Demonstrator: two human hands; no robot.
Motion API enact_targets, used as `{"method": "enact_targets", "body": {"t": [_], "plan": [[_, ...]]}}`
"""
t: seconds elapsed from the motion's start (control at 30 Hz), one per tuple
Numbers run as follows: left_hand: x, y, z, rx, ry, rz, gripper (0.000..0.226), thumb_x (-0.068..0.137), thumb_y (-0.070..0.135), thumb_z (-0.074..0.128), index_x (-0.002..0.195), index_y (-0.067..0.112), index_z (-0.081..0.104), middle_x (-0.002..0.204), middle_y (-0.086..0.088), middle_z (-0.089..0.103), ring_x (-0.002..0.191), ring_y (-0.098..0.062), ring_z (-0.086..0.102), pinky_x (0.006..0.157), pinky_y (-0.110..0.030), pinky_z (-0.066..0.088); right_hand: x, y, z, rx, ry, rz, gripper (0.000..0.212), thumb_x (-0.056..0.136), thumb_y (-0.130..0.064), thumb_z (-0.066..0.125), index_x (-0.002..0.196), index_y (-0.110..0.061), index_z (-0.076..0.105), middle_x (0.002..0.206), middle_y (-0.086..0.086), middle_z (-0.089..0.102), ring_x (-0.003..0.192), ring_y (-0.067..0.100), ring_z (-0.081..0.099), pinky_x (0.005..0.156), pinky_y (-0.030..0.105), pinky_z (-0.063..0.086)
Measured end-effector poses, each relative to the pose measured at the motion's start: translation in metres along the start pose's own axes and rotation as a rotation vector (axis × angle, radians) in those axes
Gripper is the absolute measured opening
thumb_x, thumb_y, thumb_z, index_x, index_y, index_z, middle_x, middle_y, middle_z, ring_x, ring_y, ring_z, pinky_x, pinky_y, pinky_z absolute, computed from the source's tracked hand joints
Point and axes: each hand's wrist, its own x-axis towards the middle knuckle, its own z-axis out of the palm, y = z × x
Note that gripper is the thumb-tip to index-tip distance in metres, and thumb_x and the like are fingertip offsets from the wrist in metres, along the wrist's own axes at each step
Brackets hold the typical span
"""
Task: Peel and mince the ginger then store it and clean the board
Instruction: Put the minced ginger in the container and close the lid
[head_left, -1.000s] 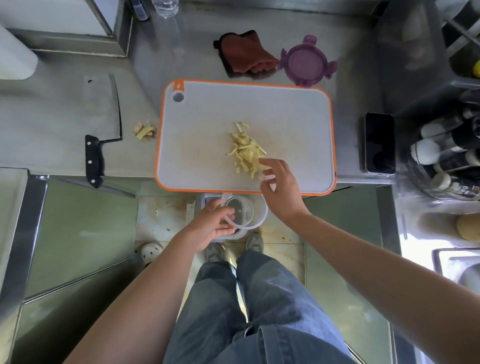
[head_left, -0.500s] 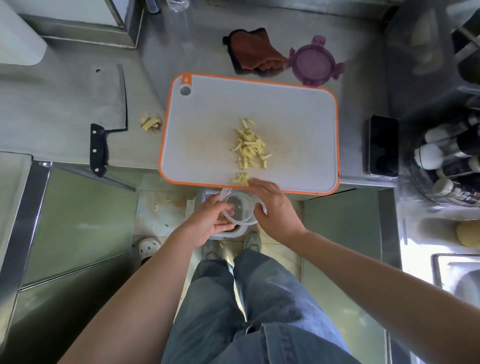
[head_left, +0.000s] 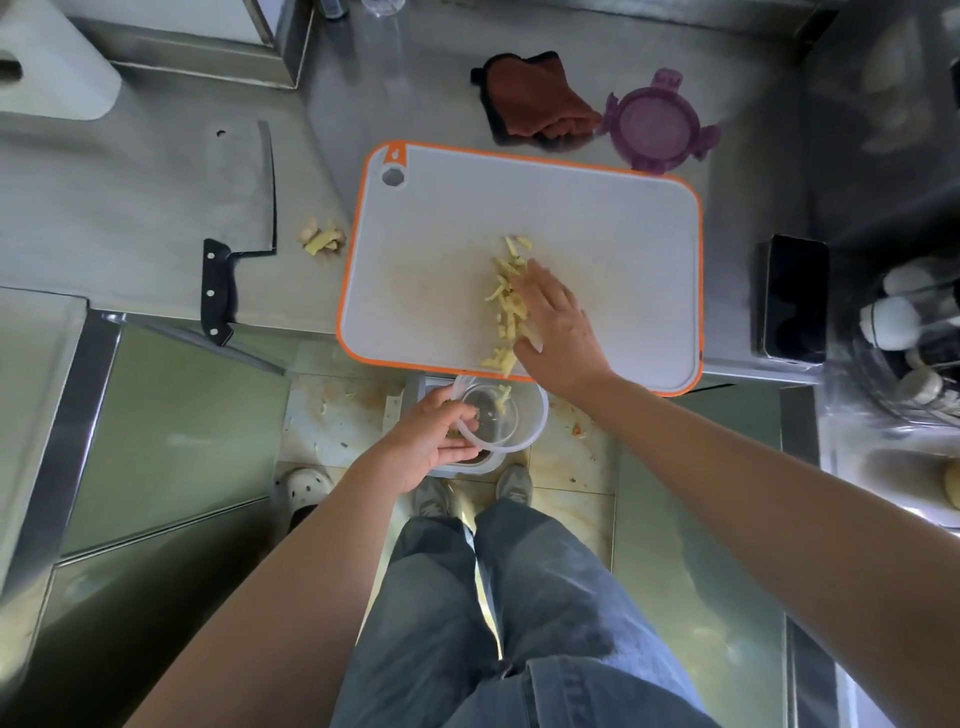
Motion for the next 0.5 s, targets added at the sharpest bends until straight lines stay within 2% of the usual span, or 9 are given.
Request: {"method": "enact_targets", "body": {"t": [0.03, 0.07, 0.17, 0.27, 0.33, 0.4, 0.5], "plan": [[0.001, 0.000, -0.001, 0.005, -0.001, 0.000, 0.039, 0.092, 0.012, 0.056, 0.130, 0.016, 0.048, 0.108, -0.018, 0.063, 0.099, -0.029, 0.065, 0.092, -0.043, 0.054, 0.000, 0.000, 0.003, -0.019, -0.034, -0.005, 0.066, 0.085, -0.012, 0.054, 0.147, -0.017, 0.032, 0.158, 0.005, 0.018, 0.145, 0.025, 0.013, 0.115, 0.042, 0.021], [0.001, 0.000, -0.002, 0.011, -0.003, 0.000, 0.040, 0.092, 0.012, 0.056, 0.131, 0.017, 0.048, 0.108, -0.017, 0.063, 0.099, -0.028, 0.064, 0.093, -0.043, 0.053, -0.003, 0.000, 0.005, -0.012, -0.024, -0.033, 0.063, 0.085, -0.012, 0.054, 0.145, -0.016, 0.036, 0.156, 0.006, 0.022, 0.144, 0.026, 0.016, 0.115, 0.043, 0.023], [0.002, 0.001, -0.005, 0.030, -0.015, 0.004, 0.043, 0.092, 0.012, 0.055, 0.133, 0.019, 0.047, 0.108, -0.017, 0.063, 0.103, -0.028, 0.063, 0.093, -0.042, 0.054, -0.010, 0.002, 0.002, 0.058, 0.118, -0.143, 0.047, 0.079, -0.010, 0.051, 0.126, -0.013, 0.057, 0.133, 0.008, 0.052, 0.121, 0.031, 0.046, 0.100, 0.047, 0.042], [0.003, 0.003, -0.006, 0.041, -0.018, 0.003, 0.044, 0.091, 0.010, 0.054, 0.132, 0.021, 0.047, 0.110, -0.017, 0.062, 0.104, -0.029, 0.063, 0.092, -0.042, 0.054, 0.001, 0.005, -0.010, 0.111, 0.195, -0.161, 0.040, 0.076, -0.004, 0.051, 0.113, -0.012, 0.065, 0.117, 0.006, 0.057, 0.105, 0.027, 0.056, 0.089, 0.042, 0.048], [0.004, 0.004, -0.007, 0.037, -0.013, -0.002, 0.043, 0.090, 0.009, 0.054, 0.130, 0.023, 0.048, 0.111, -0.018, 0.062, 0.104, -0.029, 0.062, 0.090, -0.041, 0.054, 0.017, 0.006, -0.016, 0.109, 0.206, -0.133, 0.041, 0.075, -0.003, 0.052, 0.113, -0.011, 0.065, 0.120, 0.008, 0.056, 0.109, 0.028, 0.054, 0.092, 0.042, 0.046], [0.005, 0.005, -0.008, 0.048, -0.015, -0.001, 0.043, 0.090, 0.008, 0.053, 0.129, 0.025, 0.050, 0.110, -0.017, 0.062, 0.105, -0.029, 0.063, 0.087, -0.038, 0.055, 0.035, 0.007, -0.018, 0.059, 0.180, -0.091, 0.047, 0.078, -0.010, 0.052, 0.124, -0.013, 0.059, 0.137, 0.009, 0.049, 0.123, 0.030, 0.046, 0.102, 0.045, 0.039], [0.005, 0.006, -0.009, 0.053, -0.024, 0.005, 0.044, 0.089, 0.007, 0.053, 0.127, 0.029, 0.052, 0.112, -0.014, 0.060, 0.106, -0.025, 0.063, 0.078, -0.032, 0.057, 0.056, 0.006, -0.015, 0.012, 0.023, 0.027, 0.058, 0.092, -0.021, 0.051, 0.147, -0.019, 0.033, 0.158, 0.003, 0.018, 0.146, 0.021, 0.014, 0.115, 0.039, 0.015]]}}
